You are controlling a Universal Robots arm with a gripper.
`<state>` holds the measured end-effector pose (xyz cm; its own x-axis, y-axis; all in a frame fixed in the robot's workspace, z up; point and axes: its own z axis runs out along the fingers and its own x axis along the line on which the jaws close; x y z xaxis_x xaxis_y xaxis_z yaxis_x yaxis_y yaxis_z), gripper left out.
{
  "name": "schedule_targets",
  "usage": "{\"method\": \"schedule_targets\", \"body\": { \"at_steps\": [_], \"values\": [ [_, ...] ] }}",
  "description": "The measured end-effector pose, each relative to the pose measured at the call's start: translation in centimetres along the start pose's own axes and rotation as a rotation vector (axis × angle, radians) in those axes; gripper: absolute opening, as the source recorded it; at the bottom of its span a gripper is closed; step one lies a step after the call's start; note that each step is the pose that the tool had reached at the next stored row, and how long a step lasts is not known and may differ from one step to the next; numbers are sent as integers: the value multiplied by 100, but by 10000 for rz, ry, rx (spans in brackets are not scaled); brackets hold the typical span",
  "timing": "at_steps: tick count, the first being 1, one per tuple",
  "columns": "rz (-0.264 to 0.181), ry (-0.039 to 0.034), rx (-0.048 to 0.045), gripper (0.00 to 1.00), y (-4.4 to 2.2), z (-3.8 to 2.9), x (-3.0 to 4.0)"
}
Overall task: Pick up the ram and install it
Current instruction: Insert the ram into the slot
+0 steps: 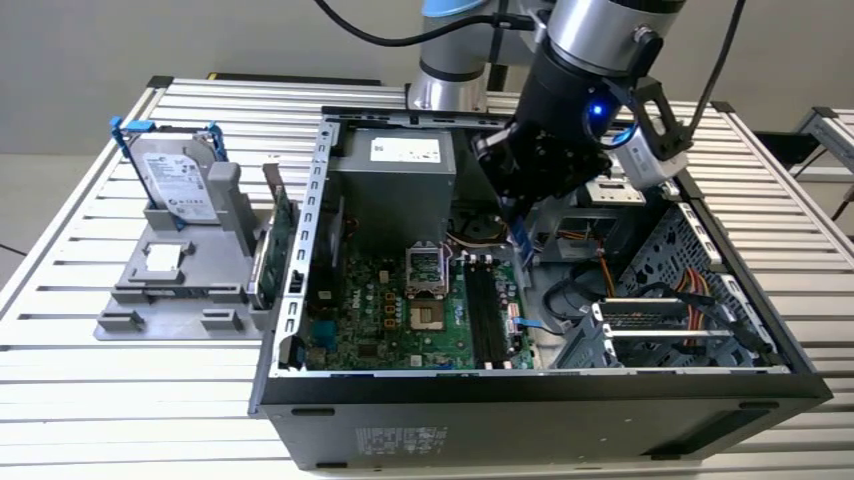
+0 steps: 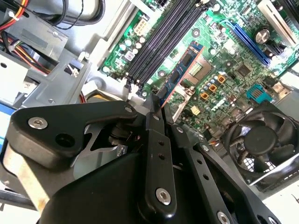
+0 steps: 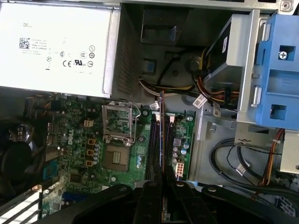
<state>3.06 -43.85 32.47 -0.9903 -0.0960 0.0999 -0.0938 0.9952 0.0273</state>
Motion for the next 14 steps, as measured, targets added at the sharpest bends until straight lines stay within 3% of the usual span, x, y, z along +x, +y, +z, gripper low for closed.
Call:
{"method": "schedule_targets", "body": {
  "at_steps": [2, 5, 11, 14],
  "values": [
    [55, -17, 1, 0, -1, 9, -2],
    [178, -115, 6, 0, -1, 31, -4],
    [603, -244, -5, 0, -3, 95, -11],
    [820, -290, 50, 0, -4, 118, -13]
  ]
}}
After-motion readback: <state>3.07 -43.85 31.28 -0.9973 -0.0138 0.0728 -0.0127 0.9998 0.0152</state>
